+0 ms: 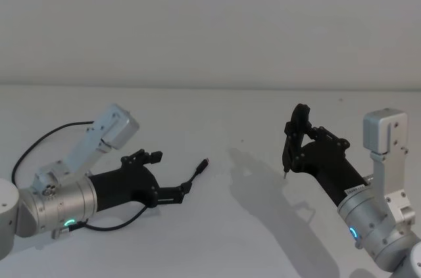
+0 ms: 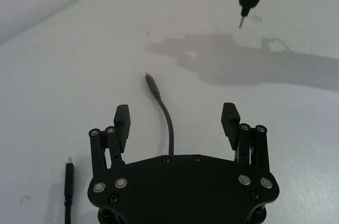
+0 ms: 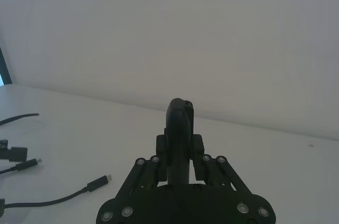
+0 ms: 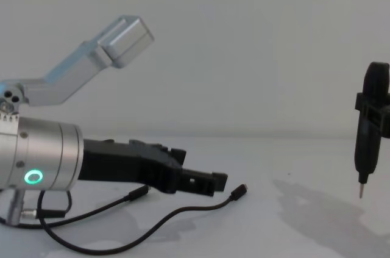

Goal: Pick up the data cable with the one hand.

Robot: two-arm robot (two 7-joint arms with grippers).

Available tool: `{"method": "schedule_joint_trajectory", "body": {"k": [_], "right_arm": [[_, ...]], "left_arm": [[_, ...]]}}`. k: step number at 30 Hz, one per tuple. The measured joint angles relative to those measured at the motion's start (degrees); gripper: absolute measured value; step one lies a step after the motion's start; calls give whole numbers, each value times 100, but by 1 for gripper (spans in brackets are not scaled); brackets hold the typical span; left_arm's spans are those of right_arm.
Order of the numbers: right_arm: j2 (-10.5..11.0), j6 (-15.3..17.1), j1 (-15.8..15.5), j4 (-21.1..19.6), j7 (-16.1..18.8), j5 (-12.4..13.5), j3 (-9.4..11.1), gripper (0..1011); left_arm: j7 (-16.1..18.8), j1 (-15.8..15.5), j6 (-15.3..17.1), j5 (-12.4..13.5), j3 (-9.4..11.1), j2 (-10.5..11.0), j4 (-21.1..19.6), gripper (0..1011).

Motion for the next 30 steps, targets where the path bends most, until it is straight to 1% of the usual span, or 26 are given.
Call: {"method": "schedule_joint_trajectory", "body": {"k": [7,13,30], "right_arm": [[0,0,0,0,0,0,0,275],[0,0,0,0,0,0,0,275],[0,0,0,0,0,0,0,274]], "left_arm": [[-6,-21,55,22,102,4,83,1001],[56,-13,70,82,174,-33,166,1001],[153,32,84,202,206,-98,264,1001]]}}
